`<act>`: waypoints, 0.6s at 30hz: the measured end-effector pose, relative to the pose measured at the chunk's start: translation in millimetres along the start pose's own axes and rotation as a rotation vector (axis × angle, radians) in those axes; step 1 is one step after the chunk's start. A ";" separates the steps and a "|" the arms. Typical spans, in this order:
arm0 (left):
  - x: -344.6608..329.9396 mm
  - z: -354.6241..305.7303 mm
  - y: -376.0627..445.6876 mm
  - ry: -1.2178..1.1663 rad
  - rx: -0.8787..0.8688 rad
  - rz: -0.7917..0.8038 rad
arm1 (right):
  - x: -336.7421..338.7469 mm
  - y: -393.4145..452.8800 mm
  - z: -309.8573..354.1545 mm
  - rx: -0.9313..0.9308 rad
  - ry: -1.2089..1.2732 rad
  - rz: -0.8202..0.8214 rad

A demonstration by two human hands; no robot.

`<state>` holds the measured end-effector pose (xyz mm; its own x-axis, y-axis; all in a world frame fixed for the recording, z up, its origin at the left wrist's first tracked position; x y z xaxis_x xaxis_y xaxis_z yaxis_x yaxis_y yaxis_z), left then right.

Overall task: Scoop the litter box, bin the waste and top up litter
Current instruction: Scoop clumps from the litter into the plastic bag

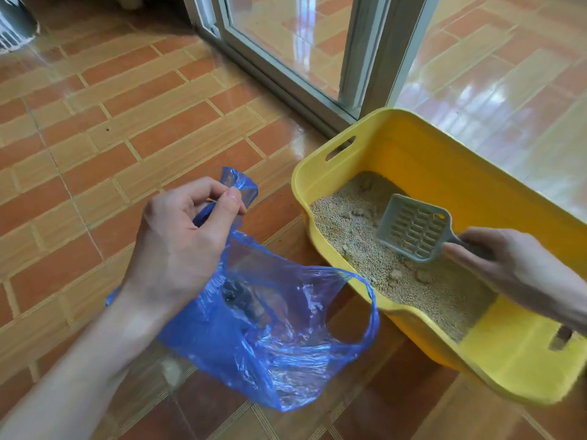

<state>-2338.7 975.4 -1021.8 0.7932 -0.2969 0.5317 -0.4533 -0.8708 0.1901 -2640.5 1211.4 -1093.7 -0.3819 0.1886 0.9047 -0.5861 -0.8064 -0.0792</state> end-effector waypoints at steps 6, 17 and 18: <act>-7.3 -1.7 -1.3 0.006 -0.009 0.012 | -42.3 -6.4 -14.5 -0.022 -0.096 0.037; -9.6 10.2 2.8 -0.008 0.006 -0.014 | -82.3 3.7 1.1 -0.035 -0.071 0.037; -9.2 10.2 2.5 -0.004 0.002 -0.017 | -84.4 4.4 2.4 -0.035 -0.067 0.037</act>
<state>-2343.0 971.9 -1034.6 0.8023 -0.2833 0.5254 -0.4389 -0.8766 0.1975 -2609.1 1190.5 -1169.4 -0.3553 0.1204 0.9270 -0.5977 -0.7917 -0.1263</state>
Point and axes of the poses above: each hand's wrist, its own y-axis towards the middle knuckle, its own x-axis out of the back of the hand, z = x × y, the point moved 10 cm from there along y, towards the middle knuckle, and after that the axes turned 6 degrees about -z, right-handed, at the moved point
